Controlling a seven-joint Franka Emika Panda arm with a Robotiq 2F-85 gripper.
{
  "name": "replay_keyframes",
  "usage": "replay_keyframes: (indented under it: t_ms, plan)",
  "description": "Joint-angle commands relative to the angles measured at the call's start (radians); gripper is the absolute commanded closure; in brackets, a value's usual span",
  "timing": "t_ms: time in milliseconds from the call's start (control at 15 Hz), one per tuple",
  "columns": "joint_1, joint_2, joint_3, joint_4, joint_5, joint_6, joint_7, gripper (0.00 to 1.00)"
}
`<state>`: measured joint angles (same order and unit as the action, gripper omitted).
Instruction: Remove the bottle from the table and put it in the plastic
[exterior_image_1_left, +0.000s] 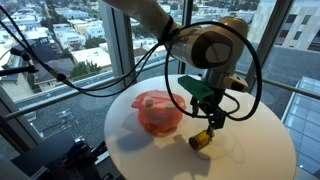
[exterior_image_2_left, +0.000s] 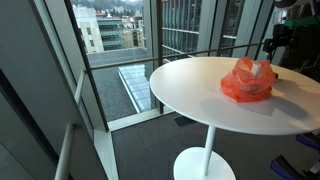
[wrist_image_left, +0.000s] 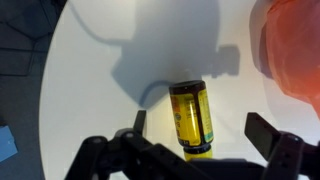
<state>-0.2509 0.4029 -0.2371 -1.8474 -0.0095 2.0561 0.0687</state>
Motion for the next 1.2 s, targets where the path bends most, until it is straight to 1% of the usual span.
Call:
replay_keyframes:
  t_ms: [0,133,533,667,1000,1067,1133]
  plan:
    - [-0.035,0.092,0.009,0.091,0.026,0.020,-0.040,0.00]
    - [-0.043,0.119,0.011,0.101,0.023,0.059,-0.045,0.00]
    - [-0.040,0.154,0.015,0.055,0.025,0.221,-0.021,0.00]
    - [-0.040,0.159,0.022,0.044,0.040,0.259,-0.014,0.00]
    - [-0.038,0.166,0.031,0.018,0.080,0.283,-0.006,0.00]
    - [-0.037,0.166,0.032,0.014,0.083,0.284,-0.006,0.03]
    - [-0.036,0.168,0.032,0.011,0.083,0.286,-0.006,0.03]
